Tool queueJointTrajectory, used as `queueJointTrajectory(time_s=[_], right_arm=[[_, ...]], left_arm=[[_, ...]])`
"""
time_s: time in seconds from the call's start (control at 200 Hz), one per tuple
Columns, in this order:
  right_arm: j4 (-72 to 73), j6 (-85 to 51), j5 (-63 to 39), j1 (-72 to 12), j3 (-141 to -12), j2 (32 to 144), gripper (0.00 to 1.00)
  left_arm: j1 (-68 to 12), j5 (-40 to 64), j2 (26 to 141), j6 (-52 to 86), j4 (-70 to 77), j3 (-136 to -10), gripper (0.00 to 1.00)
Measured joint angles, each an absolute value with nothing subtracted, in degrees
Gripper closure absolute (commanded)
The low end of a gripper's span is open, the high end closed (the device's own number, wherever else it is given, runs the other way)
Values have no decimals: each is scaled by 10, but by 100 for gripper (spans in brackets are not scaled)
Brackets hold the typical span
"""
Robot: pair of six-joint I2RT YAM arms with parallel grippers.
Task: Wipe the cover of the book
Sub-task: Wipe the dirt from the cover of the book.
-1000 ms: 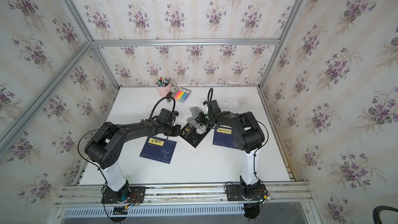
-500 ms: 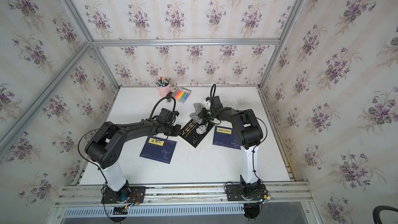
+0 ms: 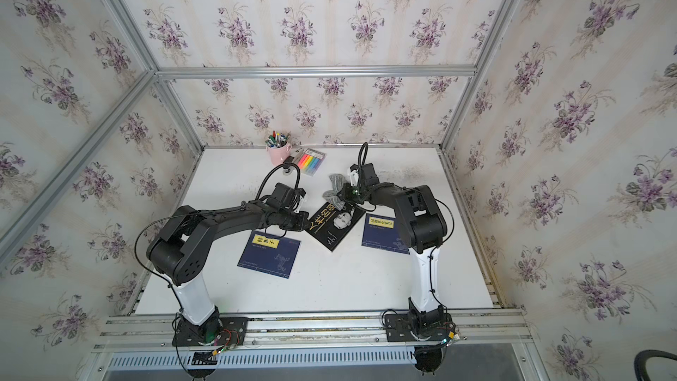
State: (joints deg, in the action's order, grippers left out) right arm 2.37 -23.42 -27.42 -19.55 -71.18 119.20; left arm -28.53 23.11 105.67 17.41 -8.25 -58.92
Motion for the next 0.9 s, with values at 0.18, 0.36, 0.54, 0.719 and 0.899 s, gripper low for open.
queueJointTrajectory(time_s=[0.18,0.36,0.54,0.719,0.899], right_arm=[[46,-234,-249,-226,-658,1158,100],[77,-236,-241,-280,-607,1128,100],[87,-245,-229,-334,-574,1102,100],[77,-247,-230,-370,-552,1080,100],[79,-245,-231,-373,-511,1049,100]], left_arm=[[-285,234,1061,174,-84,-594,97],[-285,238,1064,174,-78,-594,97],[-285,238,1064,174,-77,-595,96],[-285,238,1064,174,-77,-594,97],[-285,238,1064,174,-77,-594,96]])
